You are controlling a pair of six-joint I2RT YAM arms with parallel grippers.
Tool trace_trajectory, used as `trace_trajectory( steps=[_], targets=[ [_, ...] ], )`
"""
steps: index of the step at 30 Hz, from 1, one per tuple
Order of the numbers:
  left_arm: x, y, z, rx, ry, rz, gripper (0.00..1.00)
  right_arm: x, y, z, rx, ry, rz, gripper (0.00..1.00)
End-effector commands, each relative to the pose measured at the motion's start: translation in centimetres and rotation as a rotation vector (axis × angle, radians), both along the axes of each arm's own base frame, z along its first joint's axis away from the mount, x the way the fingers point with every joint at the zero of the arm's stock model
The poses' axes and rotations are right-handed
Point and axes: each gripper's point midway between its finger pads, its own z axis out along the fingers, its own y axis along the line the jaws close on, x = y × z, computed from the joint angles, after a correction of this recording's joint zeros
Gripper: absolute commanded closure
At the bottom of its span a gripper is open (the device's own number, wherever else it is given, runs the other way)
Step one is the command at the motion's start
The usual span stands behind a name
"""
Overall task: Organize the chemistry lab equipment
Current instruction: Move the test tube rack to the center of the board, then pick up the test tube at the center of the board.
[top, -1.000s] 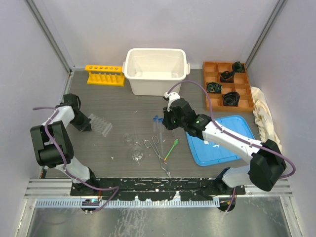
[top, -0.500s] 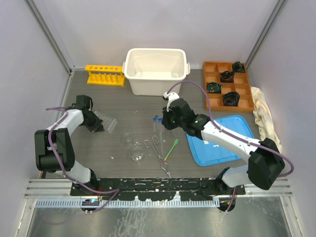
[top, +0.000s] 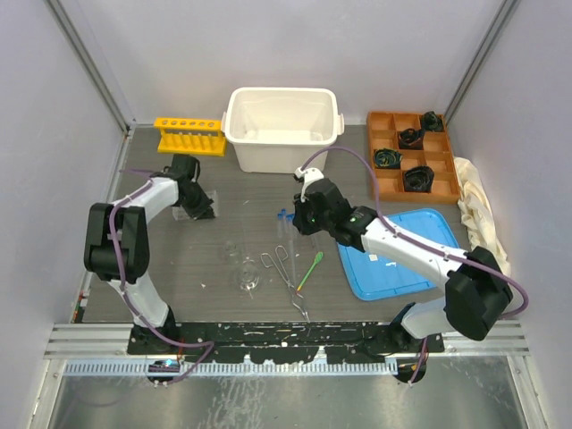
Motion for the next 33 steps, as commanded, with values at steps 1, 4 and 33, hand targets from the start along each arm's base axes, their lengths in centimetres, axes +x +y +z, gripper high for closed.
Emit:
trace_trajectory(
  steps=[1, 4, 33],
  targets=[
    [2.4, -1.7, 3.2, -0.019, -0.109, -0.010, 1.00, 1.0, 0.3, 0.9, 0.016, -0.035, -0.025, 0.87],
    [2.3, -1.9, 6.2, -0.001, -0.184, -0.047, 1.00, 1.3, -0.1, 1.0, -0.011, -0.043, -0.040, 0.85],
    [-8.8, -6.9, 15.7, 0.147, -0.580, -0.552, 0.58, 6.9, 6.9, -3.1, -0.115, 0.144, 0.018, 0.72]
  ],
)
